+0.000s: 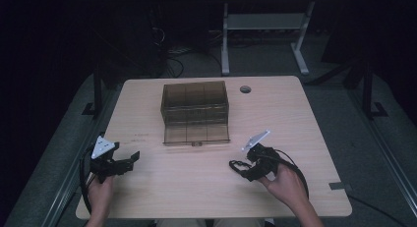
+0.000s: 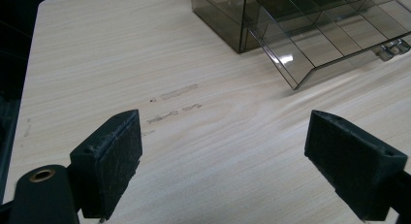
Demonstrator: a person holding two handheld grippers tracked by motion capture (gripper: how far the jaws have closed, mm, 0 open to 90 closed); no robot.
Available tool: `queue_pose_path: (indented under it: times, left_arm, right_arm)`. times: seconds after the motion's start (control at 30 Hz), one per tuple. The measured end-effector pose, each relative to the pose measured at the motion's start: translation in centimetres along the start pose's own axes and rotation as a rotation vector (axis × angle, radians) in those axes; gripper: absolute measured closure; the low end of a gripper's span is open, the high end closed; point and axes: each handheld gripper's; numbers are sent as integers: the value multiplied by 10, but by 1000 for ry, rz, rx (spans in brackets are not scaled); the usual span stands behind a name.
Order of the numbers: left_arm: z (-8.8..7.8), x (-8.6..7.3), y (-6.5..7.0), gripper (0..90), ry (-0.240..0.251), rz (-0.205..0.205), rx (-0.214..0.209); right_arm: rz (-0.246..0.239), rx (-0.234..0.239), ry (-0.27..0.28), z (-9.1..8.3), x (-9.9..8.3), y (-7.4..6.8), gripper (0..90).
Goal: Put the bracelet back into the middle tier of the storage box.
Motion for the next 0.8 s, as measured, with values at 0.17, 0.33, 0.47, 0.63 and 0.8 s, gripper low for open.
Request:
queue_pose_path:
  times: [0.17,0.33,0.47,0.63,0.8]
  left_arm:
    - [1,0,0,129,-4,-10,-3]
    - [1,0,-1,129,-11,-12,-3]
    - [1,0,-1,129,-8,-19,-2]
    - [1,0,-2,129,-10,-25,-3]
    - [1,-1,-3,129,-8,-32,-3]
  right_arm:
    - [-15,-10,-48,12,4,1,394]
    - [-2,-15,-80,18,6,2,443]
    - [5,-12,-104,22,7,4,486]
    - [6,-17,-125,26,7,5,539]
    - [8,-13,-135,28,7,5,573]
Point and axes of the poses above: each handheld gripper's, and its own axes: z roughly forward along the jaws, x roughly out of its top, y roughly to its right, and after that the axes turned 1 degree about y, right-handed
